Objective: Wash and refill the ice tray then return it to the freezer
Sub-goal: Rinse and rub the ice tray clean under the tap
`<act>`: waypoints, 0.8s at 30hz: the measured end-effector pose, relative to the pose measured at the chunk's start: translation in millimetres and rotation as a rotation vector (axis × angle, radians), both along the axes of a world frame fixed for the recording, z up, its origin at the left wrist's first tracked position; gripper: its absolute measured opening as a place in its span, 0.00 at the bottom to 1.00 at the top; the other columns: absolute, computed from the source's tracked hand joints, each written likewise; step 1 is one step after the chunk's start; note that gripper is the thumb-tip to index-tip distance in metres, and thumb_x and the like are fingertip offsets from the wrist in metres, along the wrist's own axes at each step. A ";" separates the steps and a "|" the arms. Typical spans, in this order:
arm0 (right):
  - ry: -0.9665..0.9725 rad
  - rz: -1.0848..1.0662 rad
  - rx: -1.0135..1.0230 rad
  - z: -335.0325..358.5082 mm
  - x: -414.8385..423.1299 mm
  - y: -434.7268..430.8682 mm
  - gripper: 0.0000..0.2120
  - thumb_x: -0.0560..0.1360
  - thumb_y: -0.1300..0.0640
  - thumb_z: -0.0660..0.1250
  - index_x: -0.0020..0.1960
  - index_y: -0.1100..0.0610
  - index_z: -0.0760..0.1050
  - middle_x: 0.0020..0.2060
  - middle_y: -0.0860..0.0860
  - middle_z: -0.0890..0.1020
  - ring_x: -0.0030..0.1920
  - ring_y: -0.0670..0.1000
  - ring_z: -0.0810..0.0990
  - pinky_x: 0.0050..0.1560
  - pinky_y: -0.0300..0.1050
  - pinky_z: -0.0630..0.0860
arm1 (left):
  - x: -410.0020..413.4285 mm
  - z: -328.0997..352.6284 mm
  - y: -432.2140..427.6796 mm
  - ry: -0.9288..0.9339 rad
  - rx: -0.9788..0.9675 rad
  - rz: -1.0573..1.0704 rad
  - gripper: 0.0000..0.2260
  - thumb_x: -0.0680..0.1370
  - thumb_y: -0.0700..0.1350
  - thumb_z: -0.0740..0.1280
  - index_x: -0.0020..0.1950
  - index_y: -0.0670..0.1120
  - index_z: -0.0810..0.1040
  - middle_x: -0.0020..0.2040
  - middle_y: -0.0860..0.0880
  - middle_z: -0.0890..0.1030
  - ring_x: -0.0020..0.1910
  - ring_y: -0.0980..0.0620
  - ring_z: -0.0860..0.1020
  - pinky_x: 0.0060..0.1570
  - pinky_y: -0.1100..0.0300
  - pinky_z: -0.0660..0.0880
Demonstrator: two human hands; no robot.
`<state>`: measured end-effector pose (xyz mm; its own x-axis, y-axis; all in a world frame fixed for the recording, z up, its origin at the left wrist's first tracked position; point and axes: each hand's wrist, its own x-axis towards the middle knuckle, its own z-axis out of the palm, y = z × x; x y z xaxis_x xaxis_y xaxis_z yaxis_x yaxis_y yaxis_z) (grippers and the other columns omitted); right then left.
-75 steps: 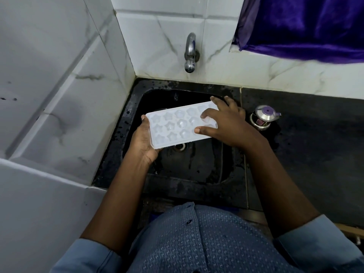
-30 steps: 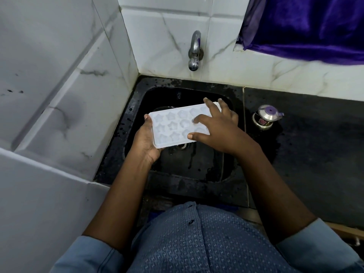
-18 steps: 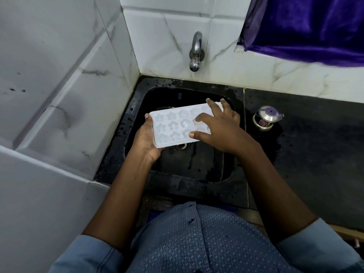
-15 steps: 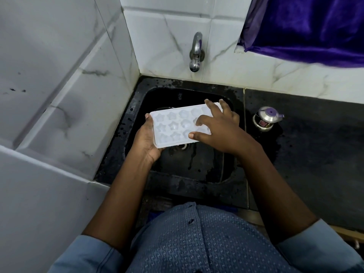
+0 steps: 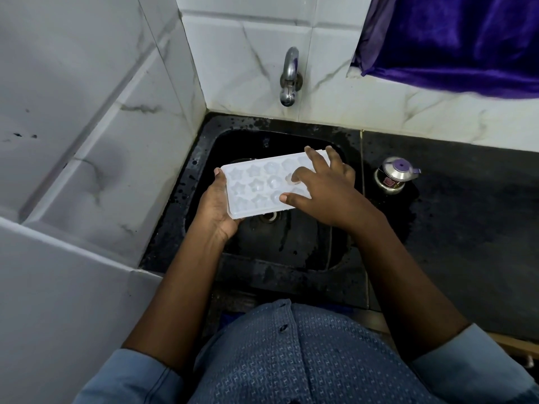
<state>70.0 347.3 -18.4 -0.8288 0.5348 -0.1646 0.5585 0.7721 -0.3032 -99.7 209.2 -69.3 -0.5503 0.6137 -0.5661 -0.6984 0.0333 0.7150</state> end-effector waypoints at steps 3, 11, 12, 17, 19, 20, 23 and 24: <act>-0.004 0.008 -0.031 1.1 0.5 -0.1 0.24 0.78 0.28 0.60 0.66 0.41 0.74 0.85 0.49 0.46 0.83 0.58 0.36 0.77 0.64 0.43 | 0.8 0.4 -1.4 0.001 0.019 -0.007 0.33 0.86 0.66 0.48 0.72 0.44 0.78 0.63 0.40 0.85 0.58 0.39 0.86 0.45 0.45 0.85; -0.003 0.009 -0.023 2.1 0.3 -1.8 0.24 0.78 0.28 0.59 0.67 0.40 0.75 0.85 0.49 0.47 0.83 0.58 0.36 0.77 0.64 0.43 | 3.1 1.6 -1.7 -0.009 0.011 0.006 0.31 0.87 0.65 0.48 0.66 0.45 0.81 0.61 0.40 0.86 0.54 0.40 0.87 0.43 0.46 0.85; 0.003 0.008 -0.020 1.3 0.1 -2.2 0.24 0.78 0.28 0.59 0.67 0.40 0.74 0.85 0.49 0.47 0.83 0.58 0.37 0.77 0.64 0.43 | 3.2 1.4 -1.8 -0.009 0.011 0.009 0.31 0.87 0.65 0.48 0.67 0.45 0.81 0.61 0.40 0.86 0.55 0.39 0.87 0.44 0.46 0.85; 0.005 -0.011 0.008 0.9 0.1 -2.8 0.24 0.79 0.29 0.58 0.67 0.41 0.75 0.85 0.50 0.47 0.83 0.60 0.37 0.77 0.65 0.43 | 2.0 1.5 -2.8 -0.003 0.007 0.009 0.32 0.86 0.66 0.48 0.69 0.44 0.80 0.62 0.40 0.86 0.57 0.39 0.87 0.45 0.46 0.85; 0.003 0.003 -0.016 2.8 0.9 -3.7 0.23 0.79 0.29 0.59 0.66 0.40 0.76 0.85 0.50 0.46 0.83 0.59 0.37 0.77 0.64 0.43 | 2.6 1.5 -2.8 -0.002 0.011 0.009 0.33 0.86 0.66 0.48 0.70 0.44 0.80 0.62 0.40 0.86 0.57 0.39 0.87 0.44 0.46 0.85; 0.007 0.006 -0.022 3.0 1.3 -4.4 0.24 0.79 0.29 0.59 0.67 0.40 0.75 0.85 0.49 0.46 0.83 0.58 0.37 0.77 0.64 0.43 | 2.9 1.9 -3.3 -0.002 0.010 0.014 0.32 0.86 0.66 0.48 0.69 0.44 0.80 0.61 0.40 0.86 0.56 0.39 0.87 0.43 0.46 0.85; 0.037 -0.017 -0.006 0.4 1.6 -6.0 0.26 0.79 0.29 0.58 0.71 0.41 0.71 0.85 0.49 0.47 0.83 0.59 0.38 0.77 0.64 0.44 | 3.2 3.9 -4.7 0.000 -0.002 0.022 0.31 0.87 0.65 0.49 0.67 0.45 0.81 0.58 0.41 0.87 0.53 0.41 0.88 0.43 0.47 0.85; 0.044 -0.023 -0.003 -0.3 1.3 -6.8 0.26 0.80 0.29 0.58 0.72 0.41 0.70 0.85 0.50 0.47 0.83 0.59 0.38 0.78 0.64 0.44 | 2.5 3.4 -5.0 0.002 -0.003 0.022 0.31 0.87 0.65 0.49 0.68 0.45 0.81 0.59 0.41 0.87 0.54 0.40 0.87 0.45 0.46 0.85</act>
